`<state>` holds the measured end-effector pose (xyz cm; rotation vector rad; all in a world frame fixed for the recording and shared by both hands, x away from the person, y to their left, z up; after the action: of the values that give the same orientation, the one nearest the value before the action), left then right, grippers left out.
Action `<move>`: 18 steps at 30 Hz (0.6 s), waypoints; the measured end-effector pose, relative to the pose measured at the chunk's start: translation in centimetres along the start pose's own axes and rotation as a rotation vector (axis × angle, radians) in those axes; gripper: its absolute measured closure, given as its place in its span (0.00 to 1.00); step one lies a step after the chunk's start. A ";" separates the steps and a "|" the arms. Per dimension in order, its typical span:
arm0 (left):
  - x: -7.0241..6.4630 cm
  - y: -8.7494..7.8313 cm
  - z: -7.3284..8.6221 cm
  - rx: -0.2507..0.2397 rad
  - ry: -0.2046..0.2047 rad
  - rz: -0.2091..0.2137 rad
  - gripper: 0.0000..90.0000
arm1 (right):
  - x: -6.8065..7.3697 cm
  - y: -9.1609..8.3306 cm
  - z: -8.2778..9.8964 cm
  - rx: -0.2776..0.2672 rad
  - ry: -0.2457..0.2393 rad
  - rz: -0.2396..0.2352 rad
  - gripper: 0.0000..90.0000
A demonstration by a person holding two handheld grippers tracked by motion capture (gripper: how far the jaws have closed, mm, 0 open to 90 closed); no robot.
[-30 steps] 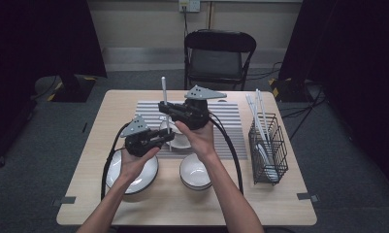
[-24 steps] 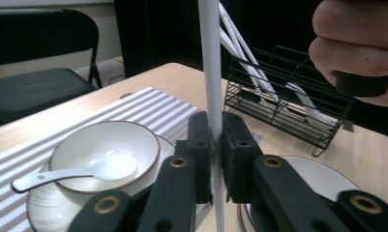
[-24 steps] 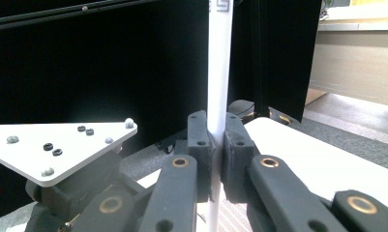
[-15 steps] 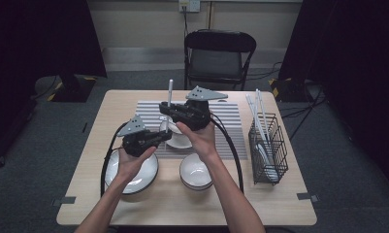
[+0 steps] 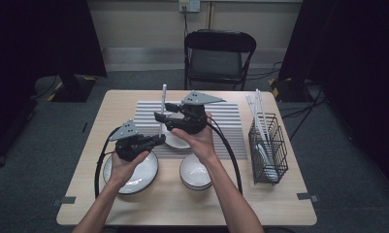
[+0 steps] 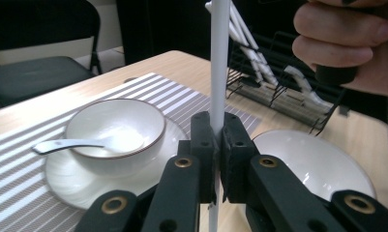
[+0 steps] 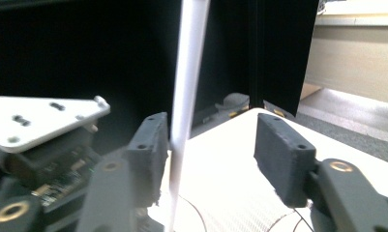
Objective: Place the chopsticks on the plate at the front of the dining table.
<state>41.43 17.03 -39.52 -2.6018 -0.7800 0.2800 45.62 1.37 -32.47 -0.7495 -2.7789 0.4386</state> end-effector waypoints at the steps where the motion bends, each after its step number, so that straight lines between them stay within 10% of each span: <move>1: 0.0 -0.1 0.0 -0.001 0.000 0.000 0.96 | 0.0 0.2 0.1 0.007 -0.001 0.004 0.48; 18: 0.8 -0.2 1.5 0.037 -0.025 -0.009 0.96 | -0.5 0.8 0.9 0.025 0.003 0.019 0.39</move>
<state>41.53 18.17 -40.83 -2.5647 -0.7874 0.3215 46.12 1.57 -33.69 -0.7703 -2.7604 0.4750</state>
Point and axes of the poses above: each handheld gripper's, and its own axes: y roughly forward along the jaws, z roughly out of its underside, x roughly to its left, the point moved 4 cm from there along y, roughly forward along the jaws, and after that the axes turned 8 degrees about x, right-handed, at the moved point
